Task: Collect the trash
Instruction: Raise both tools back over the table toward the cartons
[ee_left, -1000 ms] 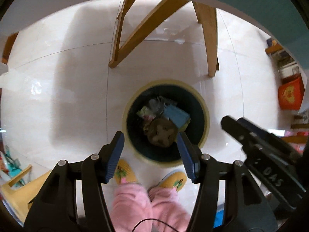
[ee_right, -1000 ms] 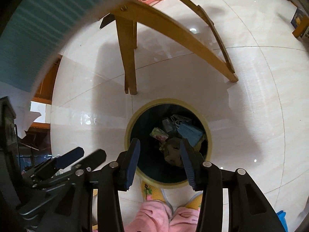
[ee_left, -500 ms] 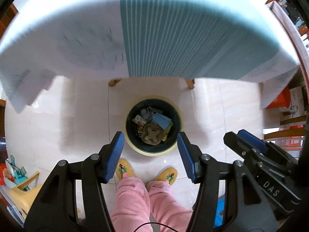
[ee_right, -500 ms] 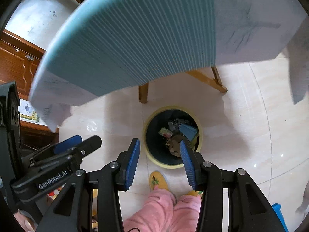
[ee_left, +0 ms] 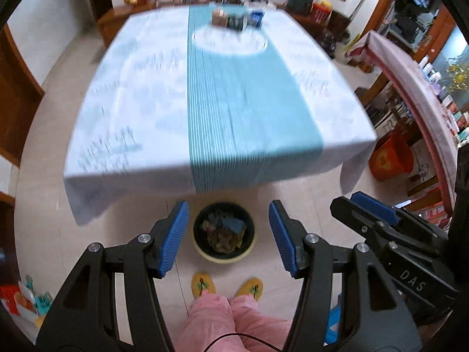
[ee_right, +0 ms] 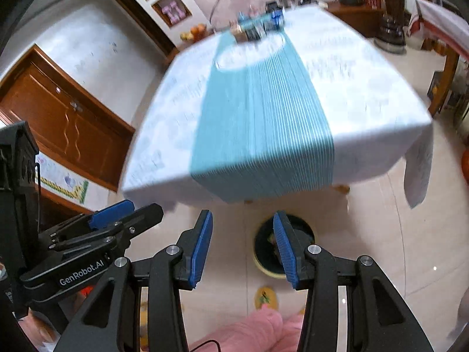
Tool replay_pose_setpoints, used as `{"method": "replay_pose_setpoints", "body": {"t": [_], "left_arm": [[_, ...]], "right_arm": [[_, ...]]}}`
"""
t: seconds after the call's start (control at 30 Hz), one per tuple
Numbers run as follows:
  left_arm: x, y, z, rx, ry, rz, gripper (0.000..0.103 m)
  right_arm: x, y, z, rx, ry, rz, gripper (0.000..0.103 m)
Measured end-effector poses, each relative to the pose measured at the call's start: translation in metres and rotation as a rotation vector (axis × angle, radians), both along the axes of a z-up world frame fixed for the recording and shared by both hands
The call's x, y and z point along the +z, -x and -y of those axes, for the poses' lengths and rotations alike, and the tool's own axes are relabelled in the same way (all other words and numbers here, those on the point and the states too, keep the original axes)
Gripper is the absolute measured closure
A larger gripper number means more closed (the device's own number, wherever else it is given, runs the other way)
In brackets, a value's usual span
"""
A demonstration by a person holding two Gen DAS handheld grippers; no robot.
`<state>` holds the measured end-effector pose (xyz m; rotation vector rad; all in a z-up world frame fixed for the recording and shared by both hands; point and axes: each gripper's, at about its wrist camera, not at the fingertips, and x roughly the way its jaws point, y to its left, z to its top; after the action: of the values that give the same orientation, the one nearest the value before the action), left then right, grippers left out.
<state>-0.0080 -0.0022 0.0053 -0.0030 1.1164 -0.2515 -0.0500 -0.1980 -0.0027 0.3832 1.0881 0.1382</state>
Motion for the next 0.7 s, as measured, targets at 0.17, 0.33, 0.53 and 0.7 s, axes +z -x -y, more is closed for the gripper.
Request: {"method": "replay_pose_setpoints", "body": {"t": [0.17,0.33,0.53,0.7], "left_arm": [[0.049,-0.015,-0.004,-0.040,0.031,0.060,0.049],[0.087,-0.039,-0.004,-0.095,0.031,0.129,0.049],[0.120,-0.077,-0.004,-0.152,0.073,0.161,0.049],[0.134,-0.111,-0.004,-0.180,0.089,0.181,0.049]], "right_arm": [[0.050,-0.013,-0.007,-0.032,0.031,0.088,0.059],[0.095,-0.027,-0.011,-0.081,0.052,0.151,0.059],[0.127,-0.060,-0.018,-0.126,0.093,0.204,0.059],[0.139,-0.089,-0.019,-0.174,0.095,0.220,0.059]]}}
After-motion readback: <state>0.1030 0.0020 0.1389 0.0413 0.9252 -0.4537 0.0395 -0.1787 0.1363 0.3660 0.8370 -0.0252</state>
